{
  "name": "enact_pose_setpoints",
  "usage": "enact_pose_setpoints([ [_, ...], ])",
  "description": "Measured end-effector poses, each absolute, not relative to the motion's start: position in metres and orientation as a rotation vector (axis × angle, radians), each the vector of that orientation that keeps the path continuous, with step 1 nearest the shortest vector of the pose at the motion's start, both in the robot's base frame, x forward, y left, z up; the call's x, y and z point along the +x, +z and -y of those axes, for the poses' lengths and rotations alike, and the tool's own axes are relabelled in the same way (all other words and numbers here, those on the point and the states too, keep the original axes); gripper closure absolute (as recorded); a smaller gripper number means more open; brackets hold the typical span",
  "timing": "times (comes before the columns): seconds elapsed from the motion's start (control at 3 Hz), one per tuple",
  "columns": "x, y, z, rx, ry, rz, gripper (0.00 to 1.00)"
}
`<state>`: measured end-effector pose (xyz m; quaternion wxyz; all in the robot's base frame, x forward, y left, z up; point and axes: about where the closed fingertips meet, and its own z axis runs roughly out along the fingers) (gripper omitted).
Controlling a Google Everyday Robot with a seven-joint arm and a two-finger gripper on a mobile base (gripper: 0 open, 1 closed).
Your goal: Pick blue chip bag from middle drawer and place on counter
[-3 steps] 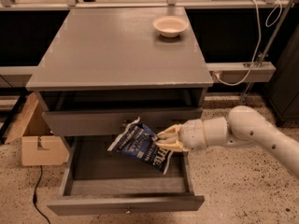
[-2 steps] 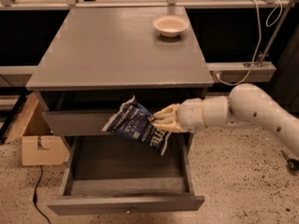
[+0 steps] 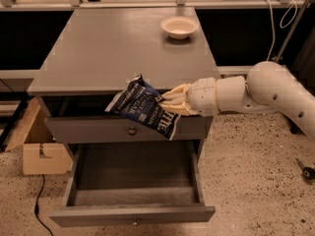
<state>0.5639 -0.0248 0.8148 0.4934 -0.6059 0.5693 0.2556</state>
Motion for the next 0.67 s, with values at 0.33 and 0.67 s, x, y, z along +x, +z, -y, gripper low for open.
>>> enact_pose_setpoints([
  [0.33, 0.589, 0.859, 0.02, -1.467, 0.544, -1.345, 1.0],
  [0.67, 0.629, 0.928, 0.018, -1.45, 0.381, -1.35, 1.0],
])
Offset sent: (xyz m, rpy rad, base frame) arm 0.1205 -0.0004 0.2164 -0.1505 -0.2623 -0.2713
